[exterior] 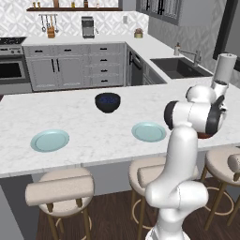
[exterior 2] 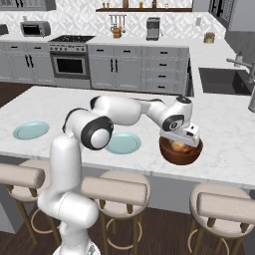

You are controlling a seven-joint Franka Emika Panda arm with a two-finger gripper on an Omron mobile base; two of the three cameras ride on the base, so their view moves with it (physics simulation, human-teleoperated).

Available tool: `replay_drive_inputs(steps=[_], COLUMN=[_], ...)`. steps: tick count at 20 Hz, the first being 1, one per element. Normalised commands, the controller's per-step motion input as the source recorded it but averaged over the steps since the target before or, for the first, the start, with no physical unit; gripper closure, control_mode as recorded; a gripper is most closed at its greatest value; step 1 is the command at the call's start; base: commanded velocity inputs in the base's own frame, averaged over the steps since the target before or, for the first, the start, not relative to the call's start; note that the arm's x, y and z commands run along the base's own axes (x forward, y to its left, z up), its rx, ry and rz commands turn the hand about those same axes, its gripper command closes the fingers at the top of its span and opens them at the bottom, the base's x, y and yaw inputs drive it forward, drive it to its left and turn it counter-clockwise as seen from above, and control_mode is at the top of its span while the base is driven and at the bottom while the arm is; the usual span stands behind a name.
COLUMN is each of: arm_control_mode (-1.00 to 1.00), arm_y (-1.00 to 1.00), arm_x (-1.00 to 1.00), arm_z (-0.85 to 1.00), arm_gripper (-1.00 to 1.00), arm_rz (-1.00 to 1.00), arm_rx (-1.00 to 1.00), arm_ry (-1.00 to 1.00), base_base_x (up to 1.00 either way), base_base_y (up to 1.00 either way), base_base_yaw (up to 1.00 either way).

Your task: Pick the chicken drumstick and squash from their plates and place them in the bowl. Then put the bowl in the fridge.

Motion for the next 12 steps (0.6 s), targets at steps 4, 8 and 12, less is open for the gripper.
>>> replay_drive_inputs(steps=[4, 8, 12], arm_control_mode=[-1.00, -1.00, -1.00], arm_y=[-0.11, -0.22, -0.07], arm_x=[0.31, 0.39, 0.09], arm_z=[-0.12, -0.09, -0.02], arm_gripper=[1.00, -1.00, -1.00], arm_rz=[0.00, 0.00, 0.00], arm_rx=[0.00, 0.00, 0.00], arm_ry=[0.00, 0.00, 0.00], base_base_x=[0.00, 0.00, 0.00], base_base_y=[0.00, 0.00, 0.00], base_base_yaw=[0.00, 0.00, 0.00])
